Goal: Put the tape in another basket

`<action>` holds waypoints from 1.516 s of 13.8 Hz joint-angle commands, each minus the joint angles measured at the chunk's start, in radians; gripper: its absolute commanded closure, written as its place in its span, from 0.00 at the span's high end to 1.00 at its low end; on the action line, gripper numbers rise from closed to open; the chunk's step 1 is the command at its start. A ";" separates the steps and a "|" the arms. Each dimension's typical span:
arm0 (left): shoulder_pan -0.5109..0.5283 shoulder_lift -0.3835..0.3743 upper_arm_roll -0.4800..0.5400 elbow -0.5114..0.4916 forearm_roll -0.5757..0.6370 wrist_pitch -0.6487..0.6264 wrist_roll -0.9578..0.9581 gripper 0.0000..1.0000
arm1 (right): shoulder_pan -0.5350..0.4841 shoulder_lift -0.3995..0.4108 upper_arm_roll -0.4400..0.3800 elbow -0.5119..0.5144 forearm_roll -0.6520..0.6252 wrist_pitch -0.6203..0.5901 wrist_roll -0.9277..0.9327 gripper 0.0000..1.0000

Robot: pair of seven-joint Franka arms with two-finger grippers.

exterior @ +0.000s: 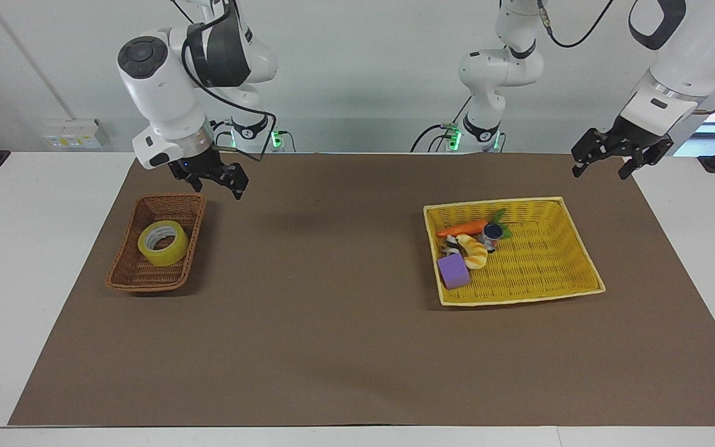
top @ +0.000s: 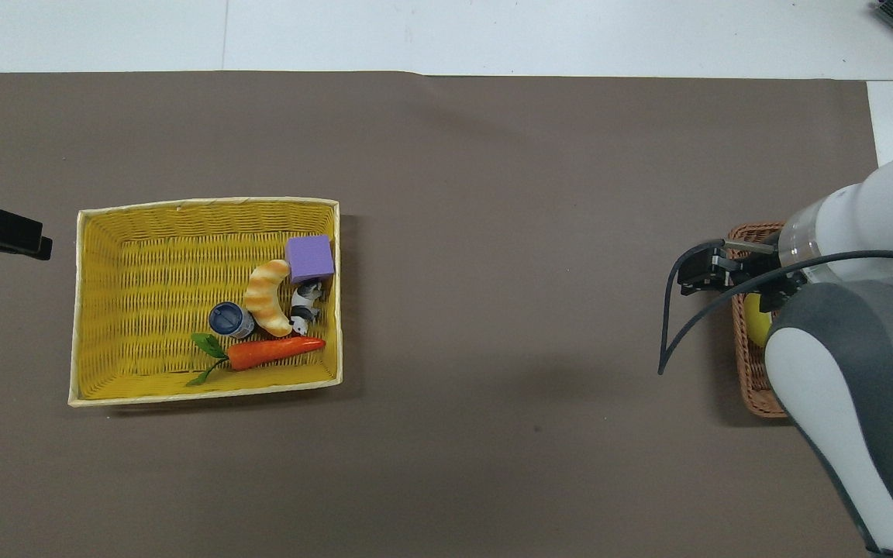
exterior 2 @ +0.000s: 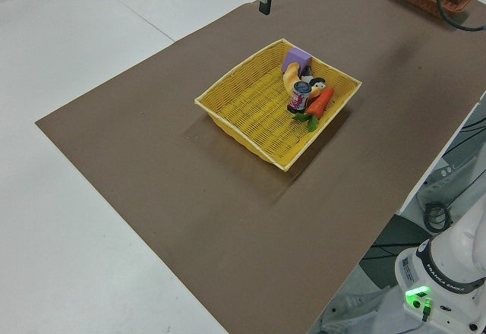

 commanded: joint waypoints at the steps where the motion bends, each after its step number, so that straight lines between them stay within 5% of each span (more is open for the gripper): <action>1: 0.010 -0.027 -0.003 -0.014 0.023 -0.017 0.016 1.00 | -0.004 -0.030 0.011 0.062 -0.019 -0.035 0.022 1.00; 8: 0.009 -0.025 -0.006 -0.014 0.020 -0.010 0.010 1.00 | -0.044 -0.034 -0.061 0.319 -0.025 -0.328 -0.102 1.00; 12: 0.009 -0.025 -0.006 -0.014 0.020 -0.008 0.008 1.00 | -0.059 -0.067 -0.077 0.267 -0.075 -0.326 -0.219 1.00; 21: 0.007 -0.027 -0.006 -0.014 0.020 -0.020 0.011 1.00 | -0.013 -0.128 -0.035 0.188 0.001 -0.323 -0.110 1.00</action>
